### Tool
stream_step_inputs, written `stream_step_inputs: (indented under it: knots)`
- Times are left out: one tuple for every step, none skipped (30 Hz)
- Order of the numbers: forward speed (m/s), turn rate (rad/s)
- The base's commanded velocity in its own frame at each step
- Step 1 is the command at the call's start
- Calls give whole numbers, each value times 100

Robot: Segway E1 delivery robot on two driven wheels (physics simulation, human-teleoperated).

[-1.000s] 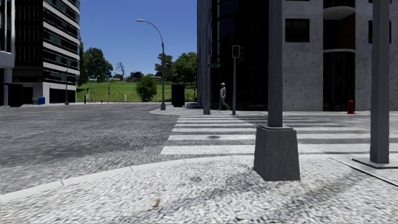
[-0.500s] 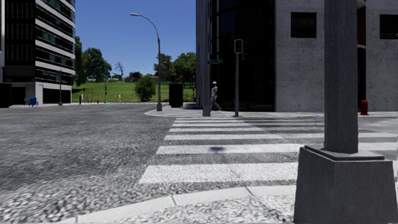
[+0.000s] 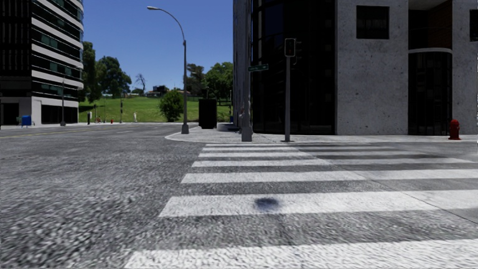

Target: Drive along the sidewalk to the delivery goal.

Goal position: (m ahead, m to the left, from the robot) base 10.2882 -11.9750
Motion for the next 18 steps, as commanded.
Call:
stream_step_inputs:
  knots:
    - [119,-29]
    - [119,-29]
    - [118,-31]
    - [118,-37]
    - [118,-42]
    - [118,-42]
    - [118,-44]
    - [119,-44]
    - [120,-45]
    - [121,-45]
    - [121,-45]
    - [122,-45]
    - [123,-45]
    - [124,-45]
    - [126,-45]
    - [126,-45]
    - [129,-45]
    - [133,-45]
